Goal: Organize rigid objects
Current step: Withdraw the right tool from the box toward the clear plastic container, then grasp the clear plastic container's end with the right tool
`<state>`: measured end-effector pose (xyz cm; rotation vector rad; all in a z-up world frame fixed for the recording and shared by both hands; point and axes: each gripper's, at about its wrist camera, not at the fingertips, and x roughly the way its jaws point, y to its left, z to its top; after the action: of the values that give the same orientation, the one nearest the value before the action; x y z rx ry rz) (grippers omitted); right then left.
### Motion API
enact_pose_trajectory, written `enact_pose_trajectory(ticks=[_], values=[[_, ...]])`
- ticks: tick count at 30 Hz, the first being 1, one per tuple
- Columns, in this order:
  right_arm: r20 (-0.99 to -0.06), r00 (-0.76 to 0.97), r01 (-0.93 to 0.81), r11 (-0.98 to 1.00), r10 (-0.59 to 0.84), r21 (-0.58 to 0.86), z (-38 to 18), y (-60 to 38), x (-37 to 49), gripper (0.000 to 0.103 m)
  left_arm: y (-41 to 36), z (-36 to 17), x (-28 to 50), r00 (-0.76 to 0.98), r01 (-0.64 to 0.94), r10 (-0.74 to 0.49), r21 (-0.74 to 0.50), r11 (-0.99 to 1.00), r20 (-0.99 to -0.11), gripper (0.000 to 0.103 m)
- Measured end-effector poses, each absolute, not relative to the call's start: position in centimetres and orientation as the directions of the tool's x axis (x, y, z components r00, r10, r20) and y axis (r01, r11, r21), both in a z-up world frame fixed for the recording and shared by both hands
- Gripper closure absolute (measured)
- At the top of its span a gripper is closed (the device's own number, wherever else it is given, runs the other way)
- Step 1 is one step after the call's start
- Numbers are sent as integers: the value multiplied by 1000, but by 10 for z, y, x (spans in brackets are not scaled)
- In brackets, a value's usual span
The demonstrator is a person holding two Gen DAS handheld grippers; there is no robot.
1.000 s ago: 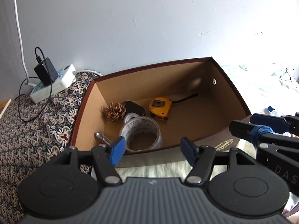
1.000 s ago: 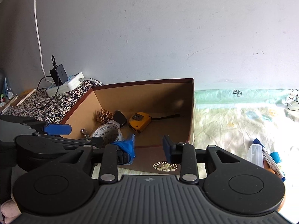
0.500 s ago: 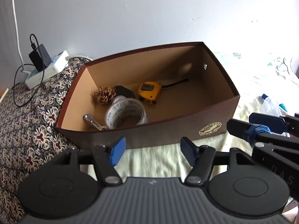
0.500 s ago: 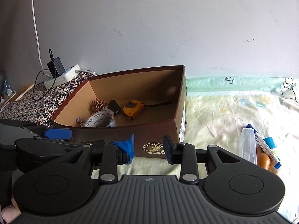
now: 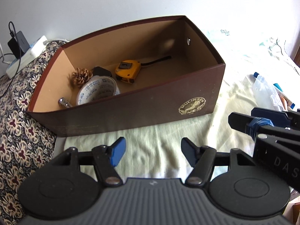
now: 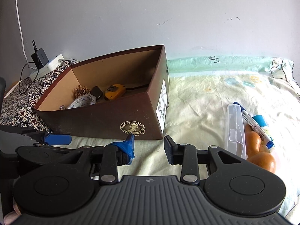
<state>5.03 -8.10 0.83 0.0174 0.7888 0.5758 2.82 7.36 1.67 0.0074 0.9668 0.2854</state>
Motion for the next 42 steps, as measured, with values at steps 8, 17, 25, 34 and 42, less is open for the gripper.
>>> enact_pose_trajectory(ticks=[8,17,25,34,42], values=[[-691,551,-452,863,468,224,-3,-91,51,85,63,1,35,517,-193,204,119,974,-832,34],[-700,554,-421,877,450,231,-10,-105,50,85,53,-9,39,509,-146,167,106,984,-844,34],[-676,568,-398,876,469,274,-10,-125,49,84,39,-16,43,510,-75,101,73,994,-854,34],[-616,630,-372,880,473,295,0,-153,49,84,7,-13,45,556,81,-39,7,997,-831,34],[-571,696,-260,895,435,364,0,-184,65,84,-15,1,50,623,212,-169,-44,976,-764,29]])
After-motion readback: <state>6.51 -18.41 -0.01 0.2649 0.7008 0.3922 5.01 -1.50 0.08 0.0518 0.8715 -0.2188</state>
